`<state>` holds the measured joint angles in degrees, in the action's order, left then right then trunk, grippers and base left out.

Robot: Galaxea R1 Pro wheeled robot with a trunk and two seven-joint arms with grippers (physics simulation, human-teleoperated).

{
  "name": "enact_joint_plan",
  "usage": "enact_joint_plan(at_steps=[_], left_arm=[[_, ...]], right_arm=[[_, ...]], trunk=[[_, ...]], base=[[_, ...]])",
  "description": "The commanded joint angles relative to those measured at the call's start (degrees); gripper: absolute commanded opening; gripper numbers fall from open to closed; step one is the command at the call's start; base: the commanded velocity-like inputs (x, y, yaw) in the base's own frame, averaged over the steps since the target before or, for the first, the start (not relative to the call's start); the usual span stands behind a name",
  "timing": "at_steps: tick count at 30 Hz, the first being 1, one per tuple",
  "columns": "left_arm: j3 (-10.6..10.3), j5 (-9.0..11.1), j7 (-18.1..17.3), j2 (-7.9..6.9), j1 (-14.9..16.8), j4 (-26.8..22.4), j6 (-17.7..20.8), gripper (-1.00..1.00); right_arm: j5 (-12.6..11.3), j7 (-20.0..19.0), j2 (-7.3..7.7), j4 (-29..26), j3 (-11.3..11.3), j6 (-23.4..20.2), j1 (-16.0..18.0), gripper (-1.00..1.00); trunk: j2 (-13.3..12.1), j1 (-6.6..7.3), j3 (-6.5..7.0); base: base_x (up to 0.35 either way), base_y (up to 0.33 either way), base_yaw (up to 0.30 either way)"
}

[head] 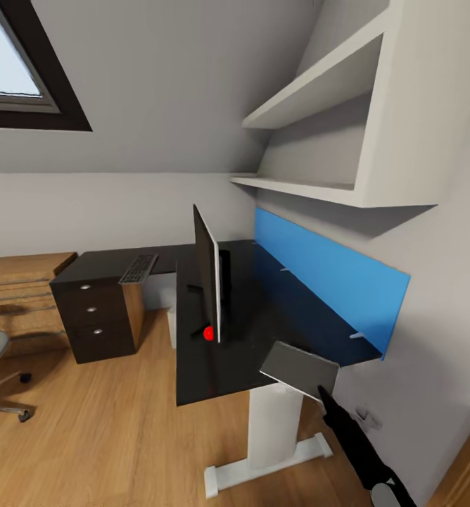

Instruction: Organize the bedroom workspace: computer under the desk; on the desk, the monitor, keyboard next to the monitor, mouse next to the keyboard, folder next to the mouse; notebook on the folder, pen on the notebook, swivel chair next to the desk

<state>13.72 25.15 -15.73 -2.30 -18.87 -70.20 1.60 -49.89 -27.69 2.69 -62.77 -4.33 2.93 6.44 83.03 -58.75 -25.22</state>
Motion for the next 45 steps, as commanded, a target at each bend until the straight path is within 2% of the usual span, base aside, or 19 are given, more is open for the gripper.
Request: enact_joint_plan(at_steps=[1, 3, 4, 9, 12, 13, 17, 20, 23, 27, 32, 38, 39, 42, 45], left_arm=[[0.0, 0.52, -0.27, 0.01, -0.01, -0.02, 0.17, 1.0], [-0.05, 0.52, -0.25, 0.06, 0.01, 0.01, 0.16, 1.0], [-0.1, 0.52, -0.2, 0.09, 0.02, 0.04, 0.16, 1.0], [-0.37, -0.26, 0.32, 0.1, 0.02, 0.12, 0.16, 1.0], [-0.59, -2.85, 3.04, 0.16, 0.0, 0.16, 0.18, 1.0], [-0.74, -4.43, 6.58, 0.4, 0.03, 1.26, 0.23, 1.0], [-0.78, -4.82, 7.71, 0.75, 0.04, 2.46, 0.24, 1.0], [-0.8, -4.95, 8.0, 0.98, 0.06, 3.72, 0.16, 1.0], [-0.7, -5.02, 7.99, 1.09, 0.06, 4.83, -0.09, 1.0], [-0.72, -5.13, 8.02, 1.19, 0.03, 7.45, -0.38, 1.0], [-0.78, -5.12, 8.0, 1.18, 0.02, 9.86, -1.79, 1.0], [-0.8, -5.11, 7.87, 1.16, 0.05, 10.88, -2.67, 1.0], [-0.8, -5.11, 7.84, 1.16, 0.06, 11.08, -2.73, 1.0], [-0.8, -5.11, 7.83, 1.16, 0.04, 11.22, -2.74, 1.0], [-0.8, -5.11, 7.82, 1.13, 0.02, 11.26, -2.74, 1.0]], right_arm=[[-0.17, -0.98, 0.09, 0.05, 0.03, 1.92, -1.36, -1.0], [0.3, -1.77, 0.1, 0.37, 0.03, 4.81, -3.21, -1.0], [1.7, -3.0, 0.08, 2.7, 0.09, 9.3, -5.1, -1.0], [3.44, -6.44, -0.01, 6.74, 0.11, 13.41, -5.83, -1.0], [3.99, -8.16, -0.14, 10.39, 0.2, 15.29, -6.01, -1.0], [5.01, -8.7, -0.27, 15.48, 0.58, 17.43, -6.07, -1.0], [6.5, -8.7, -0.3, 18.67, 0.68, 20.76, -6.09, -1.0], [7.19, -7.06, -0.31, 20.21, 0.7, 23.83, -6.09, -1.0], [7.49, -3.69, -0.48, 20.65, 0.8, 25.0, -6.09, -1.0], [8.81, 2.29, -1.89, 20.84, 0.88, 25.63, -6.09, -1.0], [11.11, 5.33, -2.87, 20.84, 0.84, 25.83, -6.09, -1.0], [12.16, 4.66, -3.23, 20.61, 1.0, 25.96, -6.09, -1.0], [12.35, 2.15, -3.37, 20.74, 1.97, 25.98, -6.09, -1.0], [12.46, 0.37, -3.44, 20.91, 3.97, 25.98, -6.09, -1.0], [12.5, -0.24, -3.42, 21.01, 5.03, 25.98, -6.09, -1.0]], trunk=[[-0.38, 0.26, 0.14], [-1.19, 0.7, 0.5], [-1.59, 0.92, 0.68], [-3.59, 2.02, 1.58], [-4.8, 2.68, 2.12], [-5.2, 2.9, 2.3], [-6.8, 3.77, 3.01], [-6.8, 3.77, 3.01], [-6.8, 3.77, 3.01], [-6.8, 3.77, 3.01], [-6.8, 3.77, 3.01], [-6.8, 3.77, 3.01], [-6.8, 3.77, 3.01], [-6.8, 3.77, 3.01], [-6.8, 3.77, 3.01]], base=[[-0.319, 0.0, 0.0], [-0.326, 0.0, 0.0], [-0.335, 0.0, 0.0], [-0.337, 0.0, 0.0], [-0.338, 0.0, 0.0], [-0.338, 0.0, 0.0], [-0.268, 0.0, 0.0], [-0.097, 0.0, 0.0], [-0.037, 0.0, 0.0], [-0.012, 0.0, 0.0], [-0.004, 0.017, 0.0], [-0.001, 0.196, 0.0], [0.0, 0.286, 0.0], [0.0, 0.293, 0.0], [0.0, 0.299, 0.0]])
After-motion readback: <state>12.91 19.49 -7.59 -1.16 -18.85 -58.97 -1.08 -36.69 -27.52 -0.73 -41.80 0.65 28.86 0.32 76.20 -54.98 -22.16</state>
